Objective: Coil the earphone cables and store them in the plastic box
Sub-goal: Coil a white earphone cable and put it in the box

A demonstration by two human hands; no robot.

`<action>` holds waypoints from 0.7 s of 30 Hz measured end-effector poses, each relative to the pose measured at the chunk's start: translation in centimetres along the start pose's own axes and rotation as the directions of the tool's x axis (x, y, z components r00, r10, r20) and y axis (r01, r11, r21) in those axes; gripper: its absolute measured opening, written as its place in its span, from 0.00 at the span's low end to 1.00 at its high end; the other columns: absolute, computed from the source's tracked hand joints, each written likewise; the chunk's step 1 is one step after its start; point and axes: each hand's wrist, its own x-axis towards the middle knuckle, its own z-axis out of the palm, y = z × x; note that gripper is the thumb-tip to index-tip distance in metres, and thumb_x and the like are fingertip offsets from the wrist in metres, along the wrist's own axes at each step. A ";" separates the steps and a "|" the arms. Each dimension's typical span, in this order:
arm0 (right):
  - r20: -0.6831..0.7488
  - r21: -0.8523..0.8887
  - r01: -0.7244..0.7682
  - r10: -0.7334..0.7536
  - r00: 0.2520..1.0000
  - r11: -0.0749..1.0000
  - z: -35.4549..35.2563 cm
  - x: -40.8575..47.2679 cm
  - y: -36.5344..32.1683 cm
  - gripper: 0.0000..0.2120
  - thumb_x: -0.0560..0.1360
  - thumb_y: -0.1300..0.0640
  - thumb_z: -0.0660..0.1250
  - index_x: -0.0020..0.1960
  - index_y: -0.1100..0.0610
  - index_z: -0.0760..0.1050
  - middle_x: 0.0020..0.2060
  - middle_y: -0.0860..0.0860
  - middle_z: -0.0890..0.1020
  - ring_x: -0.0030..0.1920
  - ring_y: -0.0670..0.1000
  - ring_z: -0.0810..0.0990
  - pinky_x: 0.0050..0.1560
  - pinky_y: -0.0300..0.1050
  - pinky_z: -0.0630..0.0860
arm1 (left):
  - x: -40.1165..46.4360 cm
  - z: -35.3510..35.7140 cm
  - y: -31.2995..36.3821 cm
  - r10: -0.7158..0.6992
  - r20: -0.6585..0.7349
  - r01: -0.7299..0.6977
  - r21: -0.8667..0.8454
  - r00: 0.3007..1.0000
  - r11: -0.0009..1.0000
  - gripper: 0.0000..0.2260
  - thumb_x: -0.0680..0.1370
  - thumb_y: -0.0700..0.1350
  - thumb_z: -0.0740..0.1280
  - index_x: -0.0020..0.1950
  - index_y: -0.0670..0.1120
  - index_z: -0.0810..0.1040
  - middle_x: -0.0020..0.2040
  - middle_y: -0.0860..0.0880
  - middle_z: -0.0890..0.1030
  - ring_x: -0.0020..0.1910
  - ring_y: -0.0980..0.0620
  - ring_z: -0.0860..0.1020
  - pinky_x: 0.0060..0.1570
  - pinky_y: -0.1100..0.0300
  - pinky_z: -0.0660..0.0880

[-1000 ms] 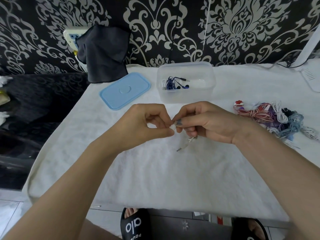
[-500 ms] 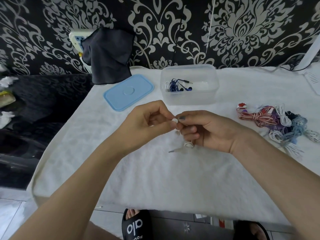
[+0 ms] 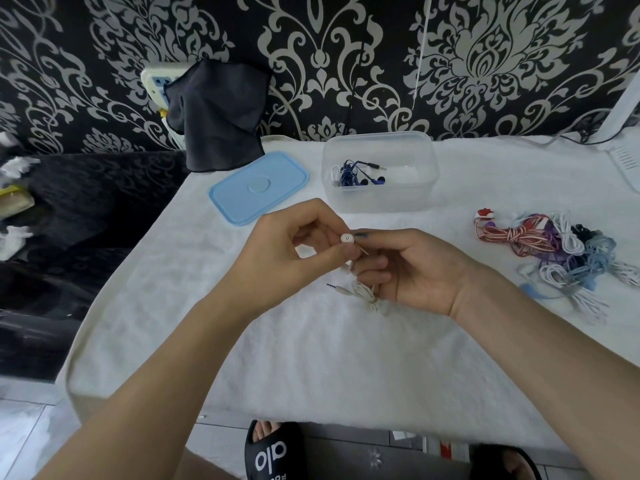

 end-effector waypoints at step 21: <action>-0.129 -0.035 0.075 -0.078 0.989 0.997 -0.3 0.5 -0.3 0.09 0.76 0.65 0.64 0.43 0.60 0.83 0.37 0.52 0.79 0.29 0.44 0.65 0.27 0.35 0.61 | 1.2 -0.8 -1.3 -0.268 -0.135 0.266 -0.039 0.954 0.963 0.13 0.86 0.41 0.57 0.52 0.42 0.81 0.42 0.46 0.81 0.38 0.53 0.77 0.42 0.61 0.77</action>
